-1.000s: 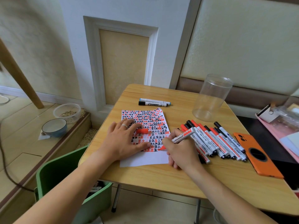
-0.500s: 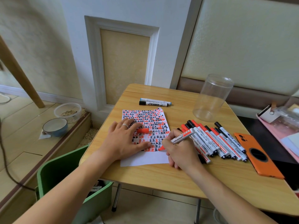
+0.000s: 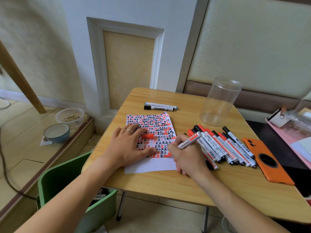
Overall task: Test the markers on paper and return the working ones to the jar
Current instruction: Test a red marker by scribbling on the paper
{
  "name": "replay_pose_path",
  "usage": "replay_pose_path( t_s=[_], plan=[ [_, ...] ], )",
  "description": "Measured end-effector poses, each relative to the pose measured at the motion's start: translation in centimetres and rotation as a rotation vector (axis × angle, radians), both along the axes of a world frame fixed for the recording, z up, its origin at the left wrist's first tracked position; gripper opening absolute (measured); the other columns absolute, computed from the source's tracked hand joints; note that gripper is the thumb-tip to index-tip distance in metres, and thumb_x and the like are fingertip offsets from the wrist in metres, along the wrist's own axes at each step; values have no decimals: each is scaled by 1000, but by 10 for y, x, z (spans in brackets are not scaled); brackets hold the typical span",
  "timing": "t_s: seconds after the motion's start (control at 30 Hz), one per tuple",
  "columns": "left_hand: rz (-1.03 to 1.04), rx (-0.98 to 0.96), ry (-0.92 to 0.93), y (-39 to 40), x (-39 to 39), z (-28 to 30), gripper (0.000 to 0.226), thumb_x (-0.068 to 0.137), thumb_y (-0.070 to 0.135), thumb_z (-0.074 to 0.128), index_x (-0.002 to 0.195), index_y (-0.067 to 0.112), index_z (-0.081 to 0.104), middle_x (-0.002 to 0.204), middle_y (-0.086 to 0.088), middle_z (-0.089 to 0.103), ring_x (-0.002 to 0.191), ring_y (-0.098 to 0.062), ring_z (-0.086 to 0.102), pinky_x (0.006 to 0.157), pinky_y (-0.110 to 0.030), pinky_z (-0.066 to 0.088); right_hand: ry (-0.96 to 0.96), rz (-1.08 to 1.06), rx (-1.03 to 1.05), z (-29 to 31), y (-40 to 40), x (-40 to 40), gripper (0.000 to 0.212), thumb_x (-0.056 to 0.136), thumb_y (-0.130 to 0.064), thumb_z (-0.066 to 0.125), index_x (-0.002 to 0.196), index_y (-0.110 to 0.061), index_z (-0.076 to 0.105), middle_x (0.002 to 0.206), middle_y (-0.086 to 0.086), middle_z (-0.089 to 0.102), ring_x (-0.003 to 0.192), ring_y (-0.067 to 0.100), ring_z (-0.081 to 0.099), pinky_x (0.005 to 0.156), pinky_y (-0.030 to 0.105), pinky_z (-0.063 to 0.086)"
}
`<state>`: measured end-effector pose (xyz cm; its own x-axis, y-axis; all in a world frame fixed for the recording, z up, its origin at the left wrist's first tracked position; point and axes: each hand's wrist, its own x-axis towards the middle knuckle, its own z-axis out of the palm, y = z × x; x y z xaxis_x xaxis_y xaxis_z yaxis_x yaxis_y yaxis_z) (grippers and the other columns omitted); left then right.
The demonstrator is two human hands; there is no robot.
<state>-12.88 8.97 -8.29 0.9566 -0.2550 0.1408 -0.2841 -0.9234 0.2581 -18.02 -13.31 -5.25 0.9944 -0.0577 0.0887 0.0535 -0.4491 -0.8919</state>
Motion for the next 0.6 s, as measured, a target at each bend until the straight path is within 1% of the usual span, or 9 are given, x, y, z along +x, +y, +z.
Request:
replay_pose_path(
  t_s=[0.13,0.2,0.3,0.37,0.43,0.5,0.53,0.6],
  plan=[
    [-9,-15,14,-1,0,3,104,68,102,19,154,45,29,166,5,23,155,-18,11,124,-48,1,8,1,21,-1,0,1,22,91,-18,63,78,-6,51,51,12,53,34,25,51,35,20,29],
    [-19,-25,22,0,-1,5,100,70,100,24,153,45,29,166,5,23,155,-17,9,123,-48,-1,20,-17,64,-2,-2,2,21,93,-20,61,77,-9,53,50,8,54,34,23,50,36,20,29],
    [-55,-74,-25,-1,-1,7,78,81,90,38,148,49,39,163,7,29,155,-15,10,124,-50,1,48,-41,157,-4,-5,5,21,95,-22,61,81,-8,55,54,6,55,35,22,48,37,19,28],
    [-88,-126,-89,-4,-2,9,60,85,81,43,135,50,54,155,11,41,152,-15,20,121,-49,8,59,-25,197,-4,-6,5,20,97,-22,61,84,-8,56,57,6,56,36,20,48,37,20,28],
    [-113,-186,-144,-8,-3,12,40,88,68,56,119,46,68,138,14,55,139,-13,38,112,-42,19,46,8,246,-5,-6,5,18,98,-22,62,87,-9,56,62,8,56,39,19,49,37,22,29],
    [-126,-232,-178,-11,-4,16,24,89,55,68,109,43,73,121,16,59,122,-12,46,98,-37,25,17,42,301,-5,-6,5,15,98,-21,65,91,-11,56,66,8,58,41,20,50,38,24,31],
    [-130,-237,-185,-12,-5,17,22,89,52,71,108,43,73,115,16,59,116,-12,46,94,-37,27,1,58,324,-5,-7,5,16,98,-21,67,92,-11,55,67,8,59,41,21,51,39,24,32],
    [-137,-237,-174,-14,-6,19,21,89,49,71,109,43,72,110,18,59,110,-11,46,91,-38,30,-24,94,353,-5,-8,5,20,96,-23,70,91,-12,55,70,10,62,41,21,50,39,25,33]
  ],
)
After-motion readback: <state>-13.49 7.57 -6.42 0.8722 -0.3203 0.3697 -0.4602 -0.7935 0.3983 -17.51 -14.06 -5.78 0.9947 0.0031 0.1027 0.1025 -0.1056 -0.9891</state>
